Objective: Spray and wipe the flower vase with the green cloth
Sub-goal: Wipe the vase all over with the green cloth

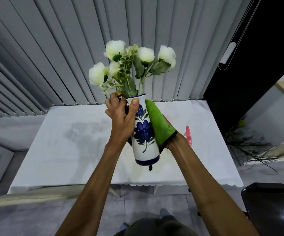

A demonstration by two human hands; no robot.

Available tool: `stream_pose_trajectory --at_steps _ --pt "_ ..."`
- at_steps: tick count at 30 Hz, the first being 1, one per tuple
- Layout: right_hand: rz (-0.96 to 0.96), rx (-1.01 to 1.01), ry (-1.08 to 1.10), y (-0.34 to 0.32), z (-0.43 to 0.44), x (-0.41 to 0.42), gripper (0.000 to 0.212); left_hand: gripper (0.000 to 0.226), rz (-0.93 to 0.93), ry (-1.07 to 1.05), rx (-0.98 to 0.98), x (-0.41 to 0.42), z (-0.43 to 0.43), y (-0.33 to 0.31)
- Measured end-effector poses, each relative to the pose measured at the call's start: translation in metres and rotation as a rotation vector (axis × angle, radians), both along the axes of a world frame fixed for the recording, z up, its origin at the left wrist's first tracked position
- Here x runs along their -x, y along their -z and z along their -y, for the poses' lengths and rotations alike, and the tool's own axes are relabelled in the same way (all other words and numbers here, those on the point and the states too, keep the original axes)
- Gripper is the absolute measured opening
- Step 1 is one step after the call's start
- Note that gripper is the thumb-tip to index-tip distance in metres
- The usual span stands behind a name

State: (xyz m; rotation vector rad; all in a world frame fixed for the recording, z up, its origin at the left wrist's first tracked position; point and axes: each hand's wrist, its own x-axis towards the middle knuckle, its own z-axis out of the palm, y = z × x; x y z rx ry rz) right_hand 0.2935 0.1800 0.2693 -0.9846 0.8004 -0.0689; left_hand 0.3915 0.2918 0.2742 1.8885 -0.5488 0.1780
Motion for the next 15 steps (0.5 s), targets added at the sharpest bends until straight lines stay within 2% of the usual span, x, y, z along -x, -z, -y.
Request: stream_pose_trajectory --at_steps 3,6,10,12,15 --pt "-0.072 0.012 -0.057 -0.005 -0.003 -0.006 0.046 0.049 0.05 -0.02 -0.023 -0.002 0.001 0.006" --pt "-0.031 0.064 -0.124 -0.003 -0.003 -0.003 0.047 0.043 0.037 -0.046 -0.042 -0.002 0.0 0.013" --pt "0.063 0.059 -0.28 0.0 -0.007 -0.003 0.092 0.055 0.011 -0.042 -0.06 -0.004 -0.001 0.02" --pt "0.099 0.049 -0.284 0.006 -0.008 -0.009 0.089 0.057 -0.044 0.007 -0.001 -0.005 -0.003 0.021" --pt "0.021 -0.015 -0.184 0.023 -0.004 -0.006 0.073 0.047 -0.209 0.093 0.169 -0.005 -0.006 0.021"
